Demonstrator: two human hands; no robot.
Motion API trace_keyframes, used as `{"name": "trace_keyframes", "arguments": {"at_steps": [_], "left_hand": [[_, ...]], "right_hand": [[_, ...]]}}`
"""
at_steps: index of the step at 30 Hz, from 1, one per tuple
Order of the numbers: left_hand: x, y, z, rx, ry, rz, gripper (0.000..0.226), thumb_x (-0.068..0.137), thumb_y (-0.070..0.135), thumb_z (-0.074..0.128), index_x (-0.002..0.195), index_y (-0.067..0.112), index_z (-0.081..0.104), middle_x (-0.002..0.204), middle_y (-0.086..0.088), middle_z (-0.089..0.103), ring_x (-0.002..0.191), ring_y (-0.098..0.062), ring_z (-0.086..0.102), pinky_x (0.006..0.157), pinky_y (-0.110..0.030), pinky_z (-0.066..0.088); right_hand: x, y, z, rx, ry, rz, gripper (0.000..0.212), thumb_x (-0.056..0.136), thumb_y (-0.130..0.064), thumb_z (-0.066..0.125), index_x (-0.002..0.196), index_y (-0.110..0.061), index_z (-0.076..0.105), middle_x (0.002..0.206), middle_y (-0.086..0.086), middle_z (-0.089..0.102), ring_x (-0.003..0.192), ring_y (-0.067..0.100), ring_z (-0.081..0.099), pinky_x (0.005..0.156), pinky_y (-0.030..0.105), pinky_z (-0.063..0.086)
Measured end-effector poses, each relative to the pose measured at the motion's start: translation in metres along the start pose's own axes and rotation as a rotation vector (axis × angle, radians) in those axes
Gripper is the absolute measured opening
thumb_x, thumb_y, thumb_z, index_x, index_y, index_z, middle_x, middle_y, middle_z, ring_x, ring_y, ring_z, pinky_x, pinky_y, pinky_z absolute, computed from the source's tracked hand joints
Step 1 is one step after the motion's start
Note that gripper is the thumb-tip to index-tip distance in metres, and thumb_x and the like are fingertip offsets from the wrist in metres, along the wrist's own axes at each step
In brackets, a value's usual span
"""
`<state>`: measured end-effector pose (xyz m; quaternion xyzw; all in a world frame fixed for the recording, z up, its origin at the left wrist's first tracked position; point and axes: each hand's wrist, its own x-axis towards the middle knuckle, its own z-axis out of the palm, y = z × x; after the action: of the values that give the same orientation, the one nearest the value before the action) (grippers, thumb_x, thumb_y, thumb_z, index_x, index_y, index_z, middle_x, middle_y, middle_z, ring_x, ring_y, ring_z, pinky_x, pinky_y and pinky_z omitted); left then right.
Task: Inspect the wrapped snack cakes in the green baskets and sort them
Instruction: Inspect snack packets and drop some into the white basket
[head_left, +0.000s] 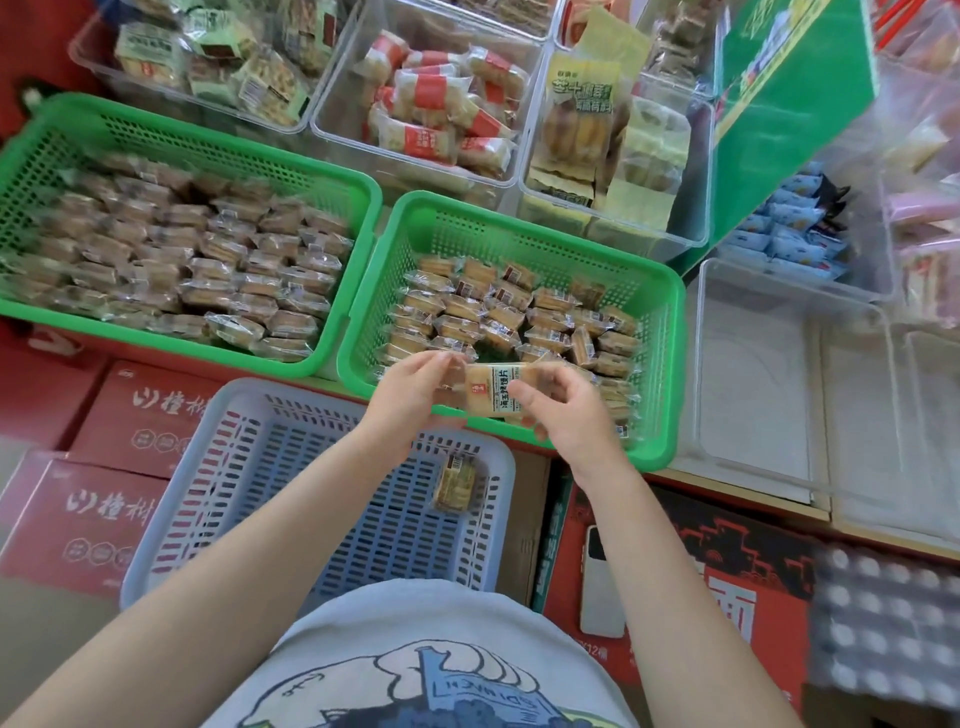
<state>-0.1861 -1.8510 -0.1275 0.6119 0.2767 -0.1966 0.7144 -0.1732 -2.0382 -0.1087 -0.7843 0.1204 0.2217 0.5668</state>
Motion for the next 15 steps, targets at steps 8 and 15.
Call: {"name": "trace_keyframes", "arguments": {"at_steps": [8, 15], "left_hand": [[0.046, -0.012, 0.0, 0.956, 0.029, 0.449, 0.039, 0.103, 0.016, 0.05, 0.141, 0.01, 0.054, 0.144, -0.007, 0.053, 0.135, -0.023, 0.045, 0.111, -0.034, 0.036], [0.08, -0.037, -0.013, 1.468, -0.092, 0.4, 0.057, 0.106, 0.046, 0.028, 0.158, 0.024, 0.028, 0.169, 0.001, 0.014, 0.156, -0.016, 0.004, 0.124, -0.051, 0.006]], "right_hand": [[0.054, 0.005, -0.001, -0.265, 0.226, -0.116, 0.032, 0.092, -0.021, 0.07, 0.123, -0.022, 0.059, 0.101, -0.013, 0.06, 0.09, 0.002, 0.056, 0.072, 0.014, 0.043], [0.082, 0.021, 0.017, -0.869, 0.075, -0.381, 0.026, 0.09, -0.008, 0.068, 0.112, -0.011, 0.053, 0.103, 0.006, 0.062, 0.098, 0.024, 0.052, 0.076, 0.036, 0.043]]}}
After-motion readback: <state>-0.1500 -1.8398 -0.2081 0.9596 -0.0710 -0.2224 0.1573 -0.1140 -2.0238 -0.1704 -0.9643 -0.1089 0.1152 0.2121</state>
